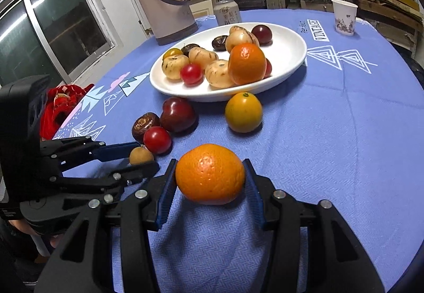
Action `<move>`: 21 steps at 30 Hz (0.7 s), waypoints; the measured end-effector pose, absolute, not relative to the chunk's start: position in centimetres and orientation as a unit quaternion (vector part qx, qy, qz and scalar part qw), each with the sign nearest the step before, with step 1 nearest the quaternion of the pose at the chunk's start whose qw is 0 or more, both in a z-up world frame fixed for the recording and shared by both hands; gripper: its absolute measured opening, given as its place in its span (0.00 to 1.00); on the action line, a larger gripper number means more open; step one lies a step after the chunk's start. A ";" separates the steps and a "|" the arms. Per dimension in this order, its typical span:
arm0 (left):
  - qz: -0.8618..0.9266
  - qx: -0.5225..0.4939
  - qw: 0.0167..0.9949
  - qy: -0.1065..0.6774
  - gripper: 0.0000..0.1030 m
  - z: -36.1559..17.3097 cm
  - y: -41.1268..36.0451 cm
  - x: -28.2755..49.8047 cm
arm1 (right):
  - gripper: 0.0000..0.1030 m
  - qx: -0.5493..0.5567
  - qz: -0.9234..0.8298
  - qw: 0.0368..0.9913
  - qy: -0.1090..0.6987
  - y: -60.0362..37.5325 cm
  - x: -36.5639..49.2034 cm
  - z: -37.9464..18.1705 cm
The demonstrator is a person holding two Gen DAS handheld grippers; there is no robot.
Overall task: Organize fruits
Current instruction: 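Grasp an orange mandarin with the right tool while the left tool grasps a small yellow-green fruit, then carry the mandarin and yellow-green fruit onto the plate and open both tools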
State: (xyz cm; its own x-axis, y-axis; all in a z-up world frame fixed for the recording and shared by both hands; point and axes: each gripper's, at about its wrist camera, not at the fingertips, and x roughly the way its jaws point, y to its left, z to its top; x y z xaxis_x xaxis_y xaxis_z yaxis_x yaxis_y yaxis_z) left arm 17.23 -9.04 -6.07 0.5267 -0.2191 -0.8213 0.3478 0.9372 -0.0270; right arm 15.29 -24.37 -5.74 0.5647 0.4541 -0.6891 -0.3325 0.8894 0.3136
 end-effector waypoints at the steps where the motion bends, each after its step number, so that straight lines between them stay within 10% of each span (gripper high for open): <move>1: -0.165 0.067 0.871 0.458 0.29 -6.0 -9.0 17.3 | 0.47 0.078 0.223 0.881 0.411 -24.5 15.4 -5.8; 21: -0.168 0.057 0.882 0.437 0.29 -3.5 -6.8 16.5 | 0.46 0.044 0.197 0.895 0.397 -24.4 14.3 -4.4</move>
State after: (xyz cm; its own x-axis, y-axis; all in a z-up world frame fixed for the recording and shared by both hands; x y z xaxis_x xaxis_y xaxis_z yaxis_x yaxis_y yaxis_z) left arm 16.51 -6.80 -3.52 0.5612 -0.2455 -0.7904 0.3458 0.9372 -0.0455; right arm 14.26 -24.39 -4.44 0.6069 0.3866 -0.6944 -0.3174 0.9189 0.2342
